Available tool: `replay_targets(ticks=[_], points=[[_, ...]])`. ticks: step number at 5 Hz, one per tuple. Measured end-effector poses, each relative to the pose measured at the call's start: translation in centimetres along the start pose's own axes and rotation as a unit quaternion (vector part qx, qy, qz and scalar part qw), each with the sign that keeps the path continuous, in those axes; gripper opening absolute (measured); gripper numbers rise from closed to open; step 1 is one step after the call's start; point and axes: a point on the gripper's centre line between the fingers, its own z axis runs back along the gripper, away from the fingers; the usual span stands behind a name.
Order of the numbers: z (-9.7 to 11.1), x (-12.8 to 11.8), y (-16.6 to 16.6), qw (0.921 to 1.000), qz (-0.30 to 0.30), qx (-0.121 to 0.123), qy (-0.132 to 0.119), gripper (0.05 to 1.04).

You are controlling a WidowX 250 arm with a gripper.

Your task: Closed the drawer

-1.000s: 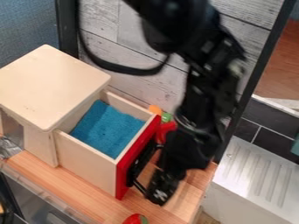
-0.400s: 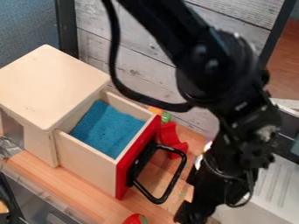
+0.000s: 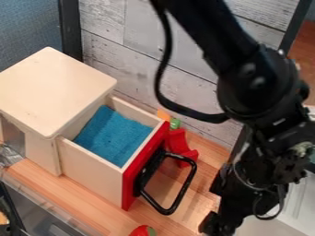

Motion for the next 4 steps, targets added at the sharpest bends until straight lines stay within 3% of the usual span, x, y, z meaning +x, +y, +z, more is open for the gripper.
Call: replay_targets(ticks=[2, 4], points=[[-2.4, 0.1, 0.6, 0.9995, 0.012, -0.015, 0.023, 1.001], [-3.3, -0.8, 1.1, 0.9988, 0.029, -0.022, 0.033, 1.001]])
